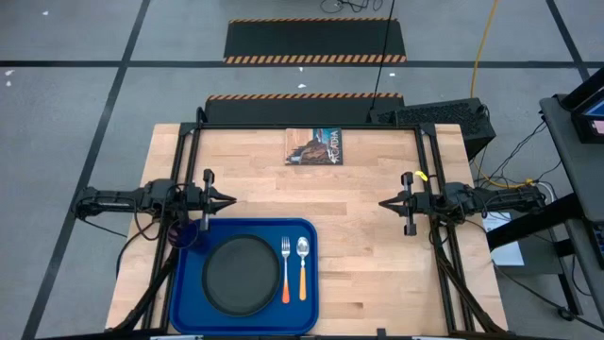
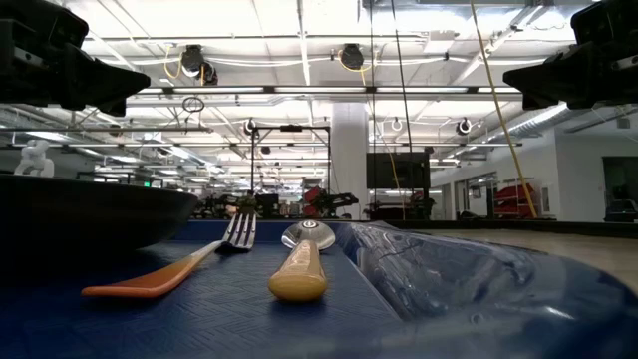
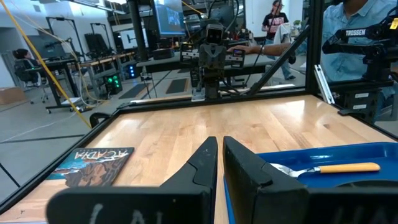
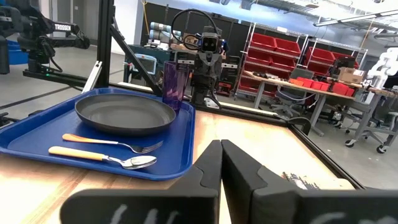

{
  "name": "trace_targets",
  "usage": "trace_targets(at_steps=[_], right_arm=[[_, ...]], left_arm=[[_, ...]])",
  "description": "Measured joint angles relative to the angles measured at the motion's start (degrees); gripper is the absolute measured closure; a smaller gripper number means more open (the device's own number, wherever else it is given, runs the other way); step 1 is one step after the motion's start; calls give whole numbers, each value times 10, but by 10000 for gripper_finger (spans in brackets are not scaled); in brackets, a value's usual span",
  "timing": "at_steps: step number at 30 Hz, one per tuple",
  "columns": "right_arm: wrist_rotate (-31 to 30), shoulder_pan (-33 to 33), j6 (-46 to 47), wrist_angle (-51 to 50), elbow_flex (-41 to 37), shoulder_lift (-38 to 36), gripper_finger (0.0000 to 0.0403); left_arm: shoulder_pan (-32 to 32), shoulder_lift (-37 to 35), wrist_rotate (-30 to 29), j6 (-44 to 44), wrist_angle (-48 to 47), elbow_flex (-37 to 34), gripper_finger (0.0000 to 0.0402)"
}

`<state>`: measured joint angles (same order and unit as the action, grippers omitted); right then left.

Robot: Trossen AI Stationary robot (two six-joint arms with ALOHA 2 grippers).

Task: Pick and place plate/cup/fork/spoon on tray
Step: Return to Home Position

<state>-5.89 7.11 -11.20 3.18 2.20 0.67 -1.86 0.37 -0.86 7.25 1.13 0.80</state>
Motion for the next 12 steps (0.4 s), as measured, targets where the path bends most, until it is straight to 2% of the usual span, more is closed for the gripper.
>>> trace_targets(at_steps=[12], right_arm=[[0, 0, 0, 0, 0, 0, 403]], left_arm=[[0, 0, 3, 0, 0, 0, 371]])
